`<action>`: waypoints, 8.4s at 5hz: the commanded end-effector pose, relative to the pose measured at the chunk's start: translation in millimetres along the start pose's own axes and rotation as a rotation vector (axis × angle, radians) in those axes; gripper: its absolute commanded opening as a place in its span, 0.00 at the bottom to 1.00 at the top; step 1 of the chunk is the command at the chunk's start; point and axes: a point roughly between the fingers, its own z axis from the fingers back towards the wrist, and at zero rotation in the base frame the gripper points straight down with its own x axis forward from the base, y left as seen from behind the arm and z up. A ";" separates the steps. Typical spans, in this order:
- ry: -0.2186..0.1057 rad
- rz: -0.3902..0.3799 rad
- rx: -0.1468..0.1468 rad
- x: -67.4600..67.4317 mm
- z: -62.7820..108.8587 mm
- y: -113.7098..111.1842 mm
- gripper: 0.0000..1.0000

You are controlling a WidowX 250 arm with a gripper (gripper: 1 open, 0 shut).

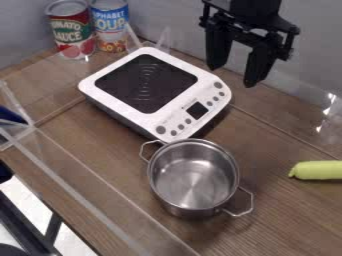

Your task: Put green spoon on the white and black stove top

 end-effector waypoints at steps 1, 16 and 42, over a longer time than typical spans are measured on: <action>0.011 -0.118 -0.001 -5.5 -10.1 -12.0 1.00; -0.207 -0.302 -0.079 47.4 -76.2 -116.2 1.00; 0.111 0.009 -0.086 101.8 -52.5 -82.9 1.00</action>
